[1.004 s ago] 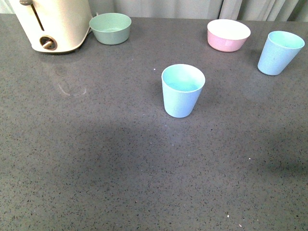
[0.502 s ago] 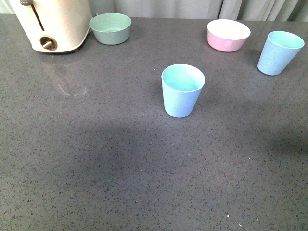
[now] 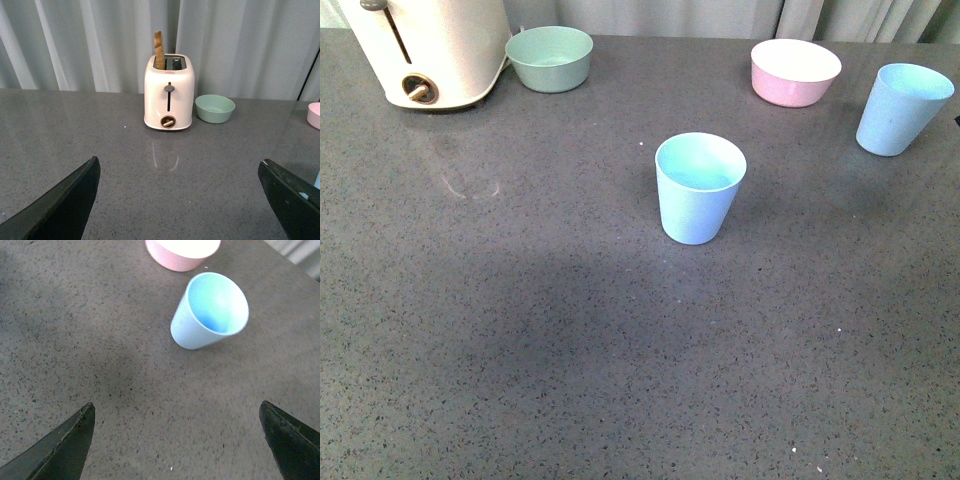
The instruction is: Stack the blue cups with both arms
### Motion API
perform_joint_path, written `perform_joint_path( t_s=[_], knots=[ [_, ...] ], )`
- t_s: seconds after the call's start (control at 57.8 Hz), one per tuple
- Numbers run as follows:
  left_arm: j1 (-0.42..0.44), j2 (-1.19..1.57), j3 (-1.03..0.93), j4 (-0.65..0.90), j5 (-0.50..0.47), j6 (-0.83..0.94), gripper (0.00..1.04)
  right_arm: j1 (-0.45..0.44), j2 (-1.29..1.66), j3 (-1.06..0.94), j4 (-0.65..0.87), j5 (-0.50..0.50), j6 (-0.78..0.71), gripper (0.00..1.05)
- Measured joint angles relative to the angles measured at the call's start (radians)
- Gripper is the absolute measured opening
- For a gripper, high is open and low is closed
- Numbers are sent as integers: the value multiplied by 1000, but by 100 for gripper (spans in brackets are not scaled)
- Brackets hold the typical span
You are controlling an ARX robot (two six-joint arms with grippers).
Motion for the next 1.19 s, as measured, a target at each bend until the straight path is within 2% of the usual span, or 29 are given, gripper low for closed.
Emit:
perform_joint_path(
  t_s=[0.087, 0.242, 0.969, 1.056, 1.194],
  knots=[
    [0, 0, 0, 0, 0, 0, 96, 20, 103, 137, -80, 3, -83, 96],
    [0, 0, 0, 0, 0, 0, 96, 29, 252, 302, -176, 10, -145, 96],
    [0, 0, 0, 0, 0, 0, 96, 50, 503, 562, -274, 32, -144, 95],
    [0, 0, 0, 0, 0, 0, 96, 54, 515, 572, -282, 33, -143, 89],
    [0, 0, 0, 0, 0, 0, 96, 59, 532, 584, -291, 45, -143, 70]
  ],
)
